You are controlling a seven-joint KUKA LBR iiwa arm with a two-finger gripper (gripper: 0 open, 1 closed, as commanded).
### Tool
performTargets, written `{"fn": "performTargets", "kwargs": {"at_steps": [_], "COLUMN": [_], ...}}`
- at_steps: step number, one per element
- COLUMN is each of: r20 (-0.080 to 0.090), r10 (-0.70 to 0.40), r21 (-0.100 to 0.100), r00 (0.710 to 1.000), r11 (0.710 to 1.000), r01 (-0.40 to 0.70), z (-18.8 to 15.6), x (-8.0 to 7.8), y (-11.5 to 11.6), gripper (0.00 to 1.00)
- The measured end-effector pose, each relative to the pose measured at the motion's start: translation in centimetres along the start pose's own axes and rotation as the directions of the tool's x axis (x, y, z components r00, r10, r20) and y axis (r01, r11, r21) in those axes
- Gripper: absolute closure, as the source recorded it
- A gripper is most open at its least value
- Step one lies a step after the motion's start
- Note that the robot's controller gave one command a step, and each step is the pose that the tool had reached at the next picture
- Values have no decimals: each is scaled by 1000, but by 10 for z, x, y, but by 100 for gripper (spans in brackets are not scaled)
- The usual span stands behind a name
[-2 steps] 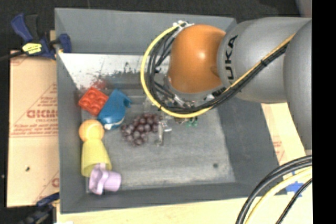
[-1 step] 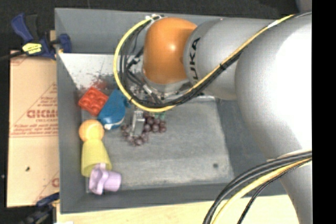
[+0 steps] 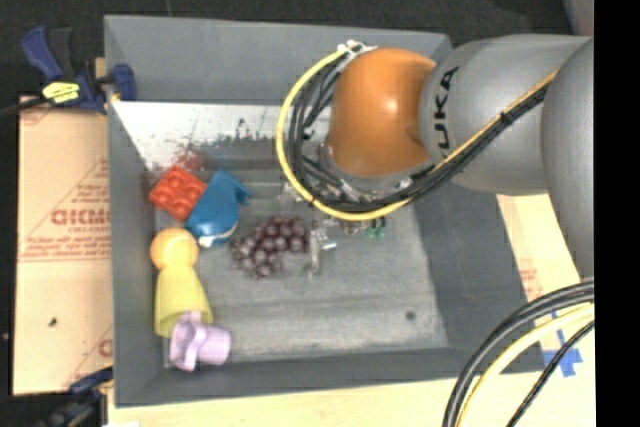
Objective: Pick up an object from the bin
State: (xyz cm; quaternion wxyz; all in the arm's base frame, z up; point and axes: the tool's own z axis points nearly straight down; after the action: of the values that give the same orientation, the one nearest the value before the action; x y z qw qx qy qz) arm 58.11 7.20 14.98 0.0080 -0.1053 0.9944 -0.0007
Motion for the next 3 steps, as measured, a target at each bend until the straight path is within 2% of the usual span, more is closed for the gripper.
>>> {"fn": "performTargets", "kwargs": {"at_steps": [1, 2, 3], "r20": [-7, 0, 0], "r10": [282, 247, -163], "r21": [-5, -5, -6], "r00": [959, 969, 987], "r11": [959, 969, 987], "r01": [-282, -247, 163], "z": [62, 59, 48], "x": [-49, -43, 41], "y": [52, 47, 65], "gripper": [0, 0, 0]}}
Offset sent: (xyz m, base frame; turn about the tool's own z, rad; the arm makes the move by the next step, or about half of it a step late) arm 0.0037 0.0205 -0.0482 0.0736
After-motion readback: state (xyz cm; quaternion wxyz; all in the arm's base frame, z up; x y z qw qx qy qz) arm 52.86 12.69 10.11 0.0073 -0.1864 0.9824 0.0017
